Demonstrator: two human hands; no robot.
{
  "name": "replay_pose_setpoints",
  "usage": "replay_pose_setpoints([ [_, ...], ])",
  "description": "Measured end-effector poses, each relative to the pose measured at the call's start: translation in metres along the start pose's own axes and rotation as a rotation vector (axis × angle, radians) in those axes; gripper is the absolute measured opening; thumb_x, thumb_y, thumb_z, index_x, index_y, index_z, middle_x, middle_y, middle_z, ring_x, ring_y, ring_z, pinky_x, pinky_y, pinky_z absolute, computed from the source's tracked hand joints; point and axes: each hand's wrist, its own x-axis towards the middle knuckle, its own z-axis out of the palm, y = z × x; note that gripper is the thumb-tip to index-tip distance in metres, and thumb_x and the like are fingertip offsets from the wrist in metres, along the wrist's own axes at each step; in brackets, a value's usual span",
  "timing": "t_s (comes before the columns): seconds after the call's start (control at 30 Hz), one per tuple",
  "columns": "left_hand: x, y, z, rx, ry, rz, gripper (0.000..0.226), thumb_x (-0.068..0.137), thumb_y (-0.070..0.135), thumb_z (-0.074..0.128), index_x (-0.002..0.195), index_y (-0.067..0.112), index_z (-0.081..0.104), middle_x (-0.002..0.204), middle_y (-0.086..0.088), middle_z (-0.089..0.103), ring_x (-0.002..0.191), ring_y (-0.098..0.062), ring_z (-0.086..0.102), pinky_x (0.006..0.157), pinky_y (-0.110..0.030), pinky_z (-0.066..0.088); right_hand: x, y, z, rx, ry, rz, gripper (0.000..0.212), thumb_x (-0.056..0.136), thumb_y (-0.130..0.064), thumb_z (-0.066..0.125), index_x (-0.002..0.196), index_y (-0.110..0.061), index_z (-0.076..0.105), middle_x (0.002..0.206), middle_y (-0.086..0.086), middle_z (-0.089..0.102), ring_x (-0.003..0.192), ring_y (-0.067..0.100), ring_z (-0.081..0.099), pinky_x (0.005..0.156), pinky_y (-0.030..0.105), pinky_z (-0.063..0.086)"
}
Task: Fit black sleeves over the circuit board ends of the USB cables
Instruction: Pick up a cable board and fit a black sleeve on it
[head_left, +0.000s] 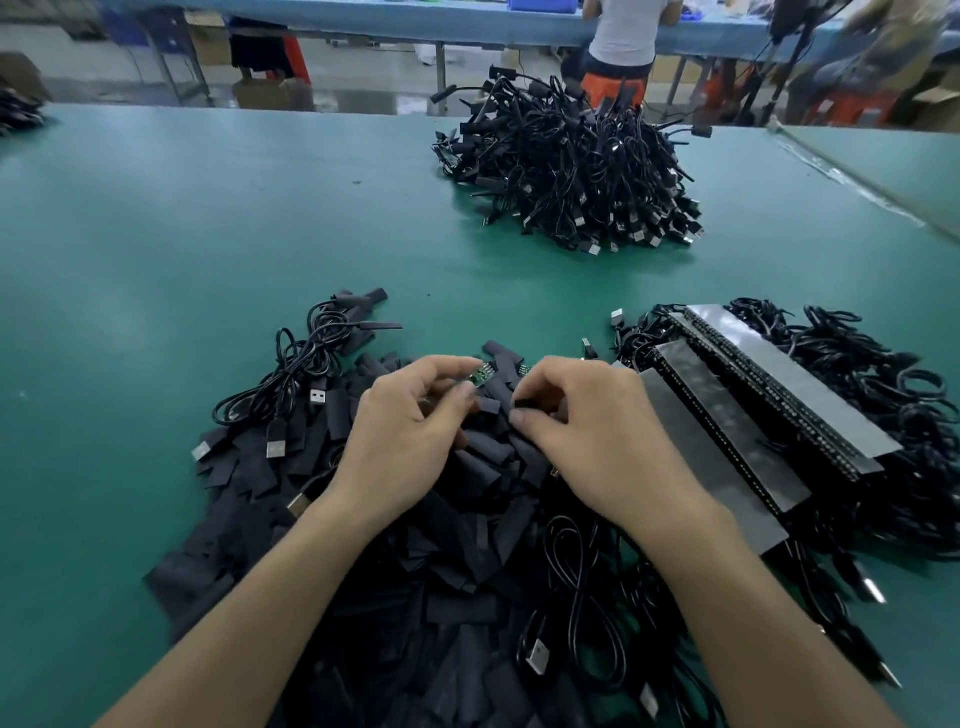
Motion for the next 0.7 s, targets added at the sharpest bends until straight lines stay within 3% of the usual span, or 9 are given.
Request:
replay_pose_setpoints([
  [0.07, 0.000, 0.001, -0.001, -0.053, -0.010, -0.010, 0.020, 0.095, 0.011, 0.064, 0.100, 0.029, 0.071, 0.076, 0.011, 0.073, 0.053, -0.006, 0.063, 0.055, -0.014, 0.047, 0.002, 0.000, 0.002, 0.269, 0.035, 0.052, 0.010, 0.081, -0.020, 0.077, 0.079, -0.024, 0.069, 0.069, -0.009, 0.069, 0.067, 0.003, 0.065, 0.068, 0.019, 0.052],
  [0.2, -0.001, 0.003, -0.002, -0.168, -0.045, -0.040, 0.015, 0.092, 0.014, 0.069, 0.104, 0.021, 0.071, 0.075, 0.006, 0.072, 0.057, -0.007, 0.064, 0.052, -0.013, 0.045, 0.004, 0.006, 0.011, 0.631, -0.009, 0.170, 0.016, 0.082, -0.016, 0.077, 0.087, -0.020, 0.063, 0.069, 0.004, 0.073, 0.059, 0.014, 0.066, 0.063, 0.035, 0.053],
  [0.3, -0.001, 0.005, -0.002, -0.216, -0.086, -0.047, 0.017, 0.090, 0.008, 0.070, 0.105, 0.017, 0.070, 0.074, 0.002, 0.073, 0.060, -0.008, 0.065, 0.056, -0.015, 0.048, 0.004, 0.012, 0.016, 0.632, -0.065, 0.141, 0.019, 0.086, -0.015, 0.073, 0.099, -0.023, 0.062, 0.071, 0.005, 0.073, 0.059, 0.013, 0.065, 0.064, 0.033, 0.050],
  [0.43, -0.001, 0.006, -0.003, -0.281, -0.089, -0.090, 0.015, 0.090, 0.006, 0.069, 0.103, 0.014, 0.069, 0.067, 0.002, 0.072, 0.051, -0.003, 0.059, 0.047, -0.009, 0.042, 0.005, 0.014, 0.014, 0.585, -0.086, 0.049, 0.029, 0.079, -0.018, 0.080, 0.104, -0.026, 0.070, 0.072, -0.008, 0.074, 0.062, 0.001, 0.065, 0.064, 0.018, 0.048],
  [0.57, -0.001, 0.004, -0.004, -0.247, -0.098, -0.102, 0.013, 0.089, 0.008, 0.072, 0.101, 0.013, 0.071, 0.069, 0.001, 0.072, 0.050, -0.007, 0.058, 0.048, -0.011, 0.041, 0.005, 0.016, 0.011, 0.479, -0.058, 0.045, 0.029, 0.071, -0.018, 0.088, 0.094, -0.026, 0.074, 0.064, -0.017, 0.068, 0.057, -0.002, 0.060, 0.061, 0.015, 0.046],
  [0.7, 0.001, 0.004, -0.005, -0.229, -0.099, -0.101, 0.009, 0.089, 0.008, 0.071, 0.097, 0.011, 0.072, 0.071, 0.003, 0.073, 0.049, -0.007, 0.058, 0.047, -0.011, 0.041, 0.005, 0.019, 0.010, 0.403, -0.037, 0.011, 0.024, 0.067, -0.023, 0.090, 0.085, -0.024, 0.075, 0.061, -0.013, 0.066, 0.056, -0.003, 0.057, 0.060, 0.017, 0.047],
])
